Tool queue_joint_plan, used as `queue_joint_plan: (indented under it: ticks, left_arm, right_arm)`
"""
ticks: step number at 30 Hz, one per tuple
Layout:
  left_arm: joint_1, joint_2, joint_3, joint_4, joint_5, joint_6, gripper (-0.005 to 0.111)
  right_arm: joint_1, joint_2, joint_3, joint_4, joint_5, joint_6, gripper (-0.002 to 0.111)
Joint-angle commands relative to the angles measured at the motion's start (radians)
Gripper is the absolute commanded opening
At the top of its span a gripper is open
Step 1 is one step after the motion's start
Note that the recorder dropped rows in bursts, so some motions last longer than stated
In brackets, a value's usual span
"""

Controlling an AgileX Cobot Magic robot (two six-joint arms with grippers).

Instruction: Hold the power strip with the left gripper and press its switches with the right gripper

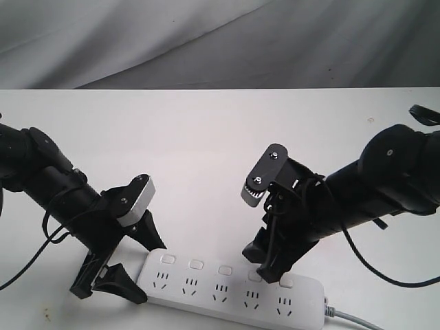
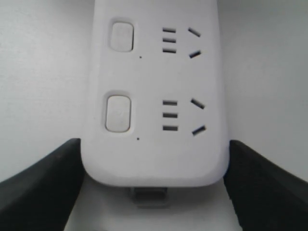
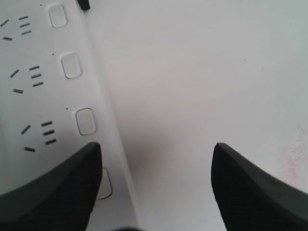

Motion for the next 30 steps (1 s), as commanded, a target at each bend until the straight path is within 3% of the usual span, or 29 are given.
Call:
queue_joint_plan:
  ticks: [1, 8, 17, 25, 30]
  left_arm:
    - [-0.01, 0.032, 0.028, 0.12, -0.061, -0.024, 0.05]
    - [-0.01, 0.032, 0.028, 0.12, -0.061, -0.024, 0.05]
    - [-0.01, 0.032, 0.028, 0.12, -0.061, -0.024, 0.05]
    - [-0.01, 0.032, 0.028, 0.12, -0.061, -0.024, 0.05]
    - [-0.01, 0.032, 0.028, 0.12, -0.061, -0.024, 0.05]
  right_arm:
    - [-0.005, 0.023, 0.019, 0.012, -0.011, -0.012, 0.06]
    - [-0.005, 0.12, 0.037, 0.021, -0.008, -0.012, 0.06]
    - [-0.008, -0.068, -0.016, -0.018, -0.026, -0.008, 0.06]
    - [-0.144, -0.125, 0.003, -0.128, 0.088, 0.13, 0.06]
    - [-0.142, -0.127, 0.063, -0.113, 0.09, 0.125, 0.06]
